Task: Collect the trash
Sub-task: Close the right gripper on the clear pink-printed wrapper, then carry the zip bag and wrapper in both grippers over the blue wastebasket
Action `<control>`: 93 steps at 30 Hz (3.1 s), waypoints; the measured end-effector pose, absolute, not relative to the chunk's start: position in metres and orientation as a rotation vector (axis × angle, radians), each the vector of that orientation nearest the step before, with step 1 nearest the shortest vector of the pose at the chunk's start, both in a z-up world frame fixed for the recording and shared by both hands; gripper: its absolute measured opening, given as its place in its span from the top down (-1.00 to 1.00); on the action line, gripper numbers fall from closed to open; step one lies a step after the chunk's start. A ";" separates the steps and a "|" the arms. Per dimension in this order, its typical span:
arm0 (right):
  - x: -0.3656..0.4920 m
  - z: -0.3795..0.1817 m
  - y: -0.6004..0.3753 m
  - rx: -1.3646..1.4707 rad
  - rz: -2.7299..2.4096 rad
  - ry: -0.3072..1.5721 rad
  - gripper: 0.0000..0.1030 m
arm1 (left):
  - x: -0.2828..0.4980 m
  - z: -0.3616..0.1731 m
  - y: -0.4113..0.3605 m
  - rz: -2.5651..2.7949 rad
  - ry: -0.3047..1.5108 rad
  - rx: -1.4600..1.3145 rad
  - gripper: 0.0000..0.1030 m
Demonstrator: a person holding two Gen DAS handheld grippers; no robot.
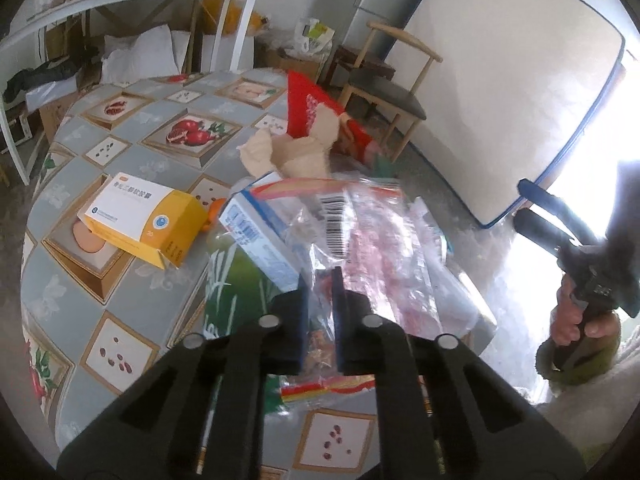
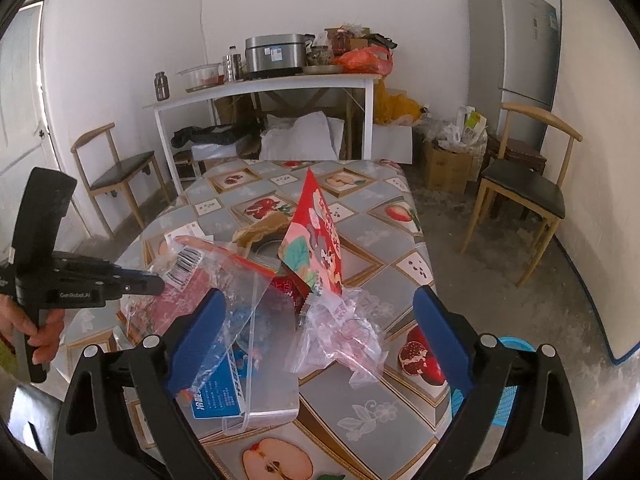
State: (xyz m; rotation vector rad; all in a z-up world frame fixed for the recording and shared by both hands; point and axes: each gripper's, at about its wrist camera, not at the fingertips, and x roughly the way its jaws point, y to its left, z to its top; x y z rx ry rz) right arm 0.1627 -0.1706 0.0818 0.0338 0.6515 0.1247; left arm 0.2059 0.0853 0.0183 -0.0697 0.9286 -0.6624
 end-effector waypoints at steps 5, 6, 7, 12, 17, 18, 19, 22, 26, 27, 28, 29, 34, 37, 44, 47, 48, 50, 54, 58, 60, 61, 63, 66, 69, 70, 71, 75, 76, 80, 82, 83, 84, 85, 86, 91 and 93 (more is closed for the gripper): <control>0.155 0.086 -0.181 0.039 0.097 0.625 -0.76 | 0.183 0.032 0.095 -0.622 0.880 -0.129 0.95; 0.154 0.087 -0.184 0.043 0.090 0.621 -0.75 | 0.179 0.034 0.098 -0.615 0.874 -0.146 0.95; 0.154 0.088 -0.188 0.048 0.084 0.621 -0.73 | 0.175 0.035 0.101 -0.607 0.867 -0.167 0.95; 0.160 0.078 -0.206 0.105 0.105 0.684 -0.60 | 0.147 0.041 0.114 -0.574 0.811 -0.284 0.95; 0.170 0.060 -0.206 0.103 0.173 0.749 -0.45 | 0.125 0.041 0.122 -0.519 0.745 -0.354 0.95; 0.171 0.055 -0.205 0.077 0.177 0.758 -0.40 | 0.122 0.040 0.122 -0.512 0.741 -0.365 0.95; 0.173 0.051 -0.204 0.049 0.181 0.764 -0.37 | 0.120 0.039 0.122 -0.499 0.736 -0.371 0.95; 0.185 0.033 -0.206 -0.012 0.219 0.815 -0.37 | 0.113 0.036 0.122 -0.468 0.725 -0.375 0.95; 0.217 0.008 -0.223 0.099 0.285 0.926 -0.37 | 0.108 0.031 0.119 -0.462 0.738 -0.379 0.95; 0.228 -0.002 -0.230 0.138 0.286 0.964 -0.37 | 0.107 0.030 0.120 -0.461 0.741 -0.381 0.95; 0.238 -0.011 -0.234 0.165 0.275 0.999 -0.37 | 0.107 0.028 0.120 -0.457 0.746 -0.385 0.95; 0.250 -0.022 -0.240 0.202 0.274 1.045 -0.37 | 0.106 0.026 0.120 -0.455 0.753 -0.393 0.95; 0.274 -0.060 -0.246 0.306 0.235 1.185 -0.25 | 0.103 0.023 0.121 -0.447 0.754 -0.401 0.95; 0.273 -0.062 -0.240 0.299 0.237 1.193 0.06 | 0.101 0.022 0.122 -0.440 0.751 -0.405 0.95; 0.264 -0.060 -0.247 0.319 0.200 1.204 0.82 | 0.101 0.020 0.123 -0.440 0.748 -0.412 0.95; 0.252 -0.052 -0.258 0.327 0.166 1.186 0.88 | 0.101 0.020 0.124 -0.442 0.748 -0.413 0.95; 0.247 -0.050 -0.263 0.333 0.152 1.181 0.89 | 0.101 0.020 0.124 -0.441 0.749 -0.412 0.95; 0.235 -0.045 -0.269 0.349 0.134 1.174 0.90 | 0.100 0.020 0.124 -0.443 0.747 -0.412 0.95; 0.212 -0.032 -0.285 0.376 0.090 1.142 0.92 | 0.099 0.020 0.122 -0.447 0.742 -0.417 0.95; 0.194 -0.013 -0.297 0.399 0.065 1.081 0.92 | 0.096 0.023 0.119 -0.454 0.730 -0.419 0.95; 0.187 -0.001 -0.303 0.404 0.058 1.046 0.92 | 0.095 0.026 0.117 -0.459 0.720 -0.420 0.95; 0.187 0.002 -0.306 0.405 0.056 1.035 0.92 | 0.095 0.028 0.115 -0.463 0.714 -0.420 0.95; 0.185 0.012 -0.310 0.403 0.051 1.007 0.92 | 0.093 0.034 0.112 -0.471 0.699 -0.418 0.95; 0.183 0.025 -0.316 0.392 0.042 0.975 0.92 | 0.091 0.044 0.104 -0.494 0.665 -0.412 0.95; 0.177 0.037 -0.326 0.386 0.026 0.939 0.93 | 0.092 0.051 0.095 -0.529 0.648 -0.414 0.95; 0.175 0.039 -0.329 0.387 0.021 0.931 0.93 | 0.093 0.053 0.091 -0.541 0.645 -0.411 0.95; 0.173 0.040 -0.331 0.389 0.016 0.923 0.93 | 0.095 0.056 0.085 -0.556 0.641 -0.405 0.95; 0.158 0.044 -0.353 0.397 -0.025 0.895 0.93 | 0.104 0.069 0.057 -0.614 0.633 -0.383 0.95; 0.153 0.044 -0.361 0.404 -0.041 0.888 0.93 | 0.106 0.073 0.048 -0.629 0.632 -0.375 0.95; 0.134 0.036 -0.396 0.445 -0.116 0.867 0.93 | 0.120 0.082 -0.001 -0.696 0.656 -0.327 0.95; 0.126 0.027 -0.414 0.474 -0.152 0.866 0.92 | 0.127 0.081 -0.029 -0.727 0.688 -0.308 0.95; 0.121 0.022 -0.424 0.488 -0.174 0.866 0.92 | 0.132 0.080 -0.046 -0.747 0.710 -0.300 0.95; 0.116 0.017 -0.433 0.499 -0.193 0.866 0.93 | 0.138 0.077 -0.065 -0.771 0.737 -0.292 0.95; 0.113 0.013 -0.441 0.508 -0.212 0.866 0.92 | 0.145 0.074 -0.082 -0.792 0.764 -0.285 0.95; 0.109 0.006 -0.450 0.517 -0.239 0.867 0.92 | 0.150 0.072 -0.096 -0.801 0.789 -0.278 0.95; 0.095 -0.031 -0.493 0.576 -0.371 0.880 0.92 | 0.185 0.046 -0.178 -0.841 0.942 -0.221 0.95; 0.091 -0.044 -0.507 0.584 -0.424 0.883 0.92 | 0.200 0.027 -0.217 -0.843 1.011 -0.180 0.95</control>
